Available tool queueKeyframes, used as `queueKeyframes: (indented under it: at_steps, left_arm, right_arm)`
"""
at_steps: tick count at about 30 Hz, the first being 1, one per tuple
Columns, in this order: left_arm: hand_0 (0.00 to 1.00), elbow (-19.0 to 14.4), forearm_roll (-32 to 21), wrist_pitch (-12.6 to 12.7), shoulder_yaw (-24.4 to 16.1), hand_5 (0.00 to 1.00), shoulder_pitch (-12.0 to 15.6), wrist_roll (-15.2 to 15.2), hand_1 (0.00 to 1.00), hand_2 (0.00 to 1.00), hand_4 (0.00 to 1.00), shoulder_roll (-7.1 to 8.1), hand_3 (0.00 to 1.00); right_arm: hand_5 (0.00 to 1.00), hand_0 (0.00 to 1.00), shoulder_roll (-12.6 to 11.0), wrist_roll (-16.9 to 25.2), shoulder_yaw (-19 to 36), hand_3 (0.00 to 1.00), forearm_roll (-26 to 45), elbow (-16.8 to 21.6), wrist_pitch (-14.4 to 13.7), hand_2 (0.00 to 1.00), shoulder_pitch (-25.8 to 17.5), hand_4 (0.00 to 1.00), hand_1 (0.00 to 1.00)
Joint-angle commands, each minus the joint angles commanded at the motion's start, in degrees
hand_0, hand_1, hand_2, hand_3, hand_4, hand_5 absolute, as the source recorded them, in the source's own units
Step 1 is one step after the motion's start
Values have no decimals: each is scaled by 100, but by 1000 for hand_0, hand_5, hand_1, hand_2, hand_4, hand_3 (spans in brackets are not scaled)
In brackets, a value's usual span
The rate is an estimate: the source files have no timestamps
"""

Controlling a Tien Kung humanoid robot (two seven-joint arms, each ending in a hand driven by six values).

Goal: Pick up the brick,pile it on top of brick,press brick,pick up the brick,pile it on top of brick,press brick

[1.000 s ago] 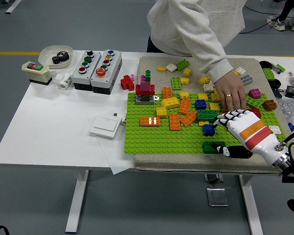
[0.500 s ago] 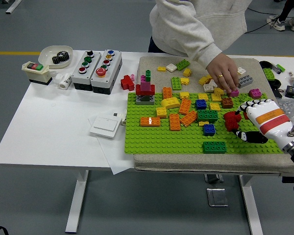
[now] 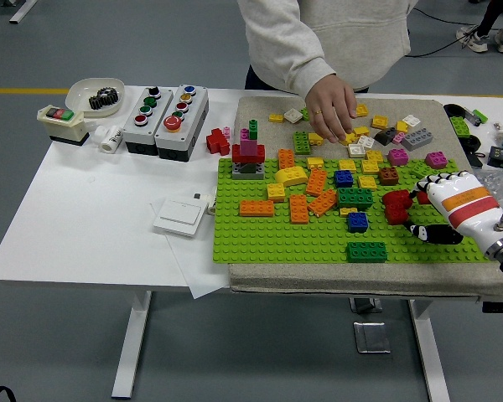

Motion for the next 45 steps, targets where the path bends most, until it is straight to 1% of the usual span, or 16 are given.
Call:
queueKeyframes:
  at_steps: [5, 7, 8, 13, 14, 19, 20, 23, 27, 31, 33, 35, 37, 39, 41, 45]
  left_arm:
    - [679, -6, 0, -7, 4, 663, -3, 1, 707, 736, 673, -1, 588]
    - [679, -7, 3, -8, 2, 663, -6, 3, 707, 736, 673, -2, 588]
    - [678, -8, 5, -9, 1, 664, -6, 3, 706, 734, 673, -2, 588]
    - [678, -9, -26, 2, 15, 664, 0, 0, 706, 734, 673, 3, 588]
    - [679, -9, -28, 3, 17, 663, 1, 0, 706, 736, 673, 4, 588]
    - [679, -10, -27, 5, 11, 663, 8, 4, 706, 736, 673, 7, 588]
    - [679, -10, -25, 3, 10, 663, 8, 5, 706, 736, 673, 7, 588]
    - [679, -13, 15, -14, -6, 663, 6, 14, 706, 736, 673, 7, 588]
    - [679, -15, 55, -28, -24, 662, 6, 20, 707, 736, 673, 6, 588]
    - [679, -13, 72, -31, -33, 662, 9, 19, 707, 736, 673, 9, 588]
    - [678, -15, 83, -35, -35, 665, 3, 20, 707, 735, 675, 10, 588]
    - [678, -16, 83, -36, -34, 665, 0, 19, 707, 735, 675, 12, 588]
    - [678, -14, 84, -35, -37, 665, -6, 18, 707, 735, 675, 15, 588]
    - [678, -13, 89, -37, -38, 664, -12, 18, 706, 734, 674, 14, 588]
    - [678, -12, 89, -38, -37, 664, -18, 18, 706, 734, 674, 14, 588]
    - [679, -10, 86, -34, -38, 663, -17, 17, 706, 734, 673, 13, 588]
  right_arm:
    - [433, 495, 41, 7, -43, 601, 80, -230, 69, 690, 175, 797, 607]
    - [433, 495, 70, 13, -62, 601, 105, -400, 93, 690, 308, 797, 607]
    - [434, 515, 73, 12, -64, 613, 107, -418, 97, 698, 322, 799, 619]
    - [434, 515, 172, -135, -83, 613, 214, -802, 325, 698, 577, 799, 619]
    - [436, 520, 189, -163, -82, 629, 245, -854, 362, 706, 610, 804, 629]
    - [436, 520, 262, -196, -142, 629, 384, -1056, 484, 706, 774, 804, 629]
    - [438, 521, 269, -197, -149, 648, 392, -1073, 491, 718, 788, 810, 630]
    - [438, 521, 325, -215, -182, 648, 423, -1201, 558, 718, 882, 810, 630]
    - [441, 525, 346, -225, -190, 654, 495, -1237, 606, 719, 923, 814, 638]
    - [441, 525, 310, -250, -182, 654, 521, -1079, 656, 719, 904, 814, 638]
    - [443, 530, 265, -267, -166, 651, 608, -855, 699, 725, 866, 814, 640]
    - [443, 530, 243, -275, -170, 651, 662, -759, 719, 725, 850, 814, 640]
    - [443, 530, 193, -291, -215, 651, 761, -493, 751, 725, 829, 814, 640]
    - [457, 538, 179, -315, -260, 666, 797, -315, 779, 725, 834, 825, 646]
    - [457, 538, 193, -360, -303, 666, 812, -99, 821, 725, 852, 825, 646]
    - [464, 547, 315, -470, -394, 672, 761, 142, 872, 730, 915, 833, 648]
